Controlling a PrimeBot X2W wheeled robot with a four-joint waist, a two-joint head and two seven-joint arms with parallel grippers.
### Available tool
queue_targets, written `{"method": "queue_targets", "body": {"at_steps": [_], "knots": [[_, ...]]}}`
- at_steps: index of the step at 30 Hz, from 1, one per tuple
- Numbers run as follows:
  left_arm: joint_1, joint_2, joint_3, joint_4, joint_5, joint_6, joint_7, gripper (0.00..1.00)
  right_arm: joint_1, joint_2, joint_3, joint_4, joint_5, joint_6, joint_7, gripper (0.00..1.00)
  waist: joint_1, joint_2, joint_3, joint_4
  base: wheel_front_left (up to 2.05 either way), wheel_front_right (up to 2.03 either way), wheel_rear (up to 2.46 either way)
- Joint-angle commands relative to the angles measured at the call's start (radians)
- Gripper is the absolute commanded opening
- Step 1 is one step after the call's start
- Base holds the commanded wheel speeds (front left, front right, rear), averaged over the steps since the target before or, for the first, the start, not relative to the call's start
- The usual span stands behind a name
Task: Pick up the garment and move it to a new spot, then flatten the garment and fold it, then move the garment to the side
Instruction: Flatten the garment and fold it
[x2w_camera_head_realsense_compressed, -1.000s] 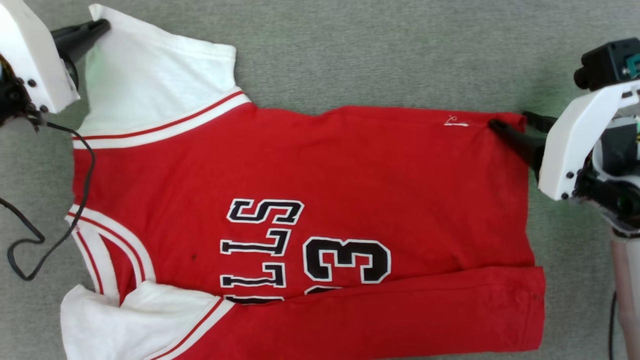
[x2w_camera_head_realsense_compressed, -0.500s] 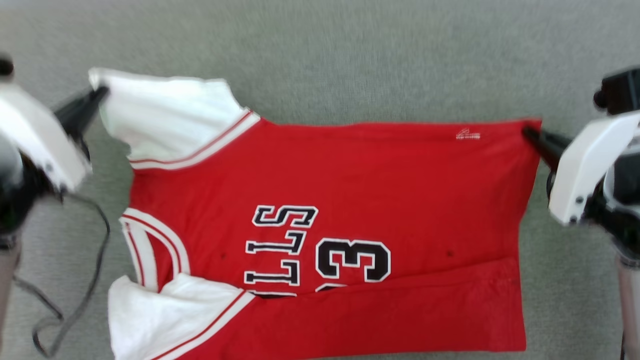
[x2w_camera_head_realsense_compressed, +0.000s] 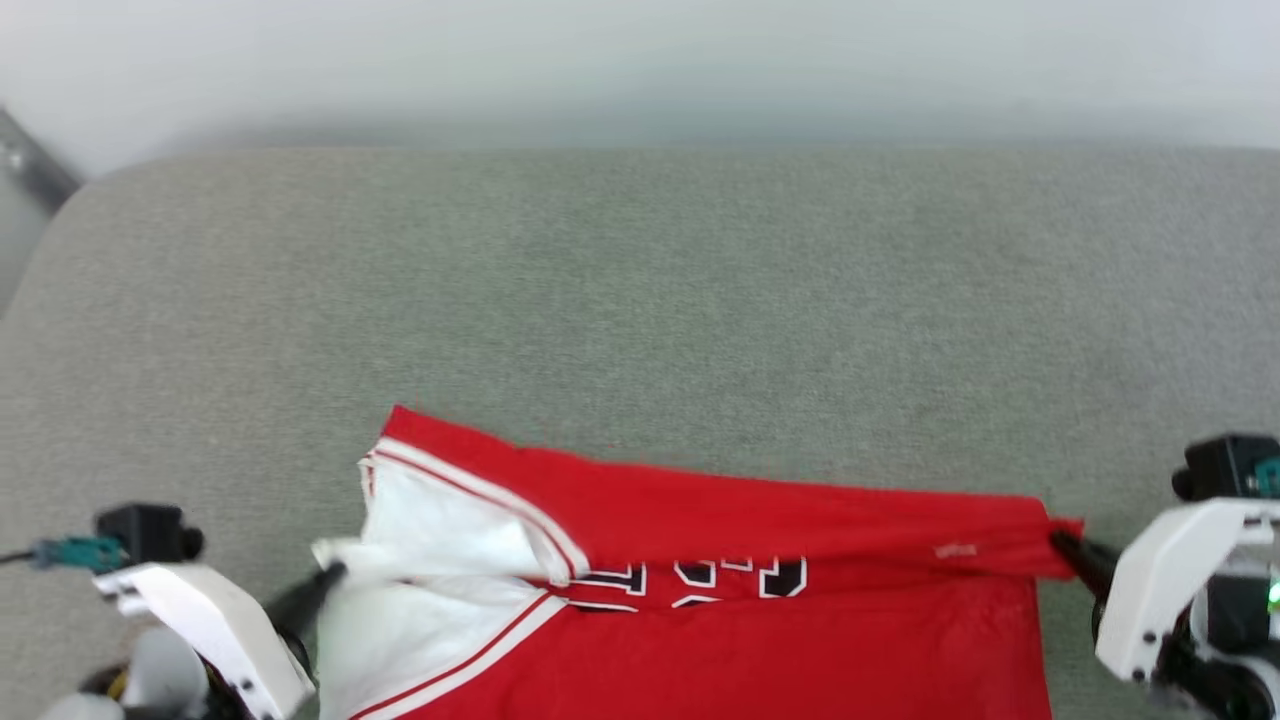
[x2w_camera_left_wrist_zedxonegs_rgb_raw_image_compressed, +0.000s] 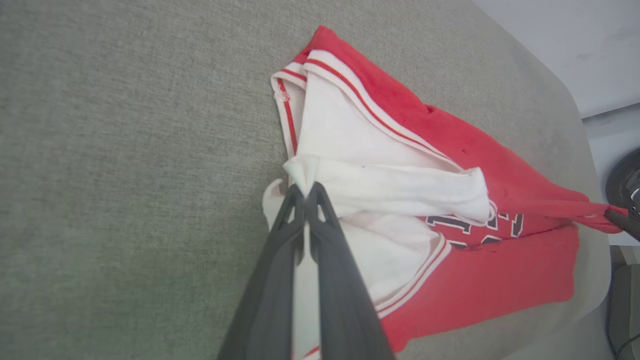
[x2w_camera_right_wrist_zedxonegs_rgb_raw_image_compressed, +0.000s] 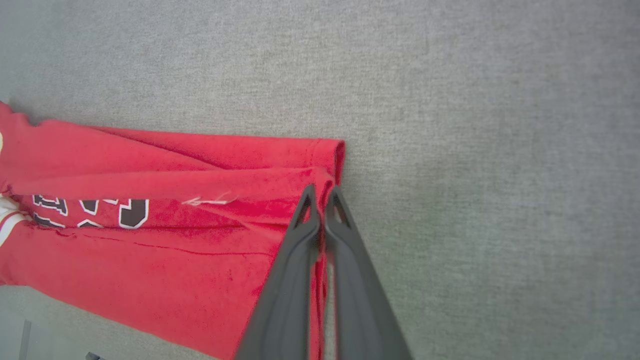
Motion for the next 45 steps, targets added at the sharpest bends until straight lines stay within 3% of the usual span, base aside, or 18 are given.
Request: {"method": "queue_targets", "body": {"at_steps": [1,2,3,4,5,6,7,8,9,17,24,29,31,37,45], "knots": [[0.033,-0.012,-0.023,0.006,-0.002,0.006,0.017,0.0,0.042,0.012,-0.014,0.006,0.001,0.0,-0.017,0.0,0.0003,0.0,-0.024,0.024,0.0,0.0,0.0],[0.033,-0.012,-0.023,0.006,-0.002,0.006,0.017,0.0,0.042,0.012,-0.014,0.006,0.001,0.0,-0.017,0.0,0.0003,0.0,-0.024,0.024,0.0,0.0,0.0],[0.045,-0.017,-0.033,0.01,-0.002,0.008,0.021,0.0,0.061,0.018,-0.021,0.013,0.004,-0.001,-0.024,0.12,0.0003,0.0,-0.026,0.026,0.0,0.0,0.0],[0.055,-0.024,-0.039,0.018,-0.003,0.012,0.022,0.0,0.082,0.023,-0.022,0.019,0.003,-0.001,-0.03,0.43,0.0003,0.0,-0.03,0.027,0.0,0.0,0.0],[0.066,-0.031,-0.048,0.023,-0.008,0.01,0.029,0.0,0.098,0.026,-0.023,0.023,-0.001,-0.001,-0.039,1.0,0.0003,0.0,-0.032,0.027,0.0,0.0,0.0],[0.074,-0.036,-0.05,0.028,-0.01,0.011,0.027,0.0,0.11,0.033,-0.026,0.03,-0.002,-0.001,-0.048,1.0,0.0003,0.0,-0.034,0.027,0.0,0.0,0.0],[0.078,-0.039,-0.052,0.034,-0.006,0.013,0.019,0.26,0.121,0.038,-0.025,0.035,-0.003,0.0,-0.058,1.0,0.0003,0.0,-0.035,0.026,0.0,0.0,0.0],[0.083,-0.043,-0.055,0.038,-0.004,0.012,0.015,0.93,0.132,0.041,-0.024,0.04,-0.003,0.0,-0.068,1.0,0.0003,0.0,-0.037,0.025,0.0,0.0,0.0],[0.088,-0.047,-0.057,0.04,0.001,0.01,0.006,1.0,0.142,0.044,-0.021,0.044,-0.001,0.0,-0.077,1.0,0.0003,0.0,-0.04,0.022,0.0,0.0,0.0],[0.098,-0.055,-0.024,0.004,0.136,0.038,-0.209,1.0,0.198,0.044,0.005,-0.037,0.006,-0.001,-0.197,1.0,0.0003,0.0,-0.078,-0.011,0.0,0.0,0.0],[0.081,-0.1,0.0,-0.05,0.218,0.075,-0.377,1.0,0.178,0.025,-0.037,-0.113,-0.01,-0.001,-0.173,1.0,0.0003,0.0,-0.111,-0.043,0.0,0.0,0.0],[0.043,-0.133,-0.01,-0.08,0.299,0.1,-0.491,1.0,0.154,0.014,-0.075,-0.098,-0.008,0.0,-0.078,1.0,0.0003,0.0,-0.111,-0.041,0.0,0.0,0.0],[0.012,-0.159,-0.02,-0.113,0.385,0.141,-0.585,1.0,0.144,0.02,-0.104,-0.086,-0.009,0.0,0.038,1.0,0.0003,0.0,-0.095,-0.019,0.0,0.0,0.0],[-0.021,-0.185,-0.04,-0.182,0.494,0.187,-0.647,1.0,0.13,0.053,-0.114,-0.093,-0.026,0.0,0.138,1.0,0.0003,0.0,-0.041,0.035,0.0,0.0,0.0],[-0.054,-0.197,-0.076,-0.217,0.567,0.173,-0.665,1.0,0.114,0.092,-0.118,-0.018,-0.048,0.0,0.194,1.0,0.0003,0.0,0.029,0.106,0.0,0.0,0.0]]}}
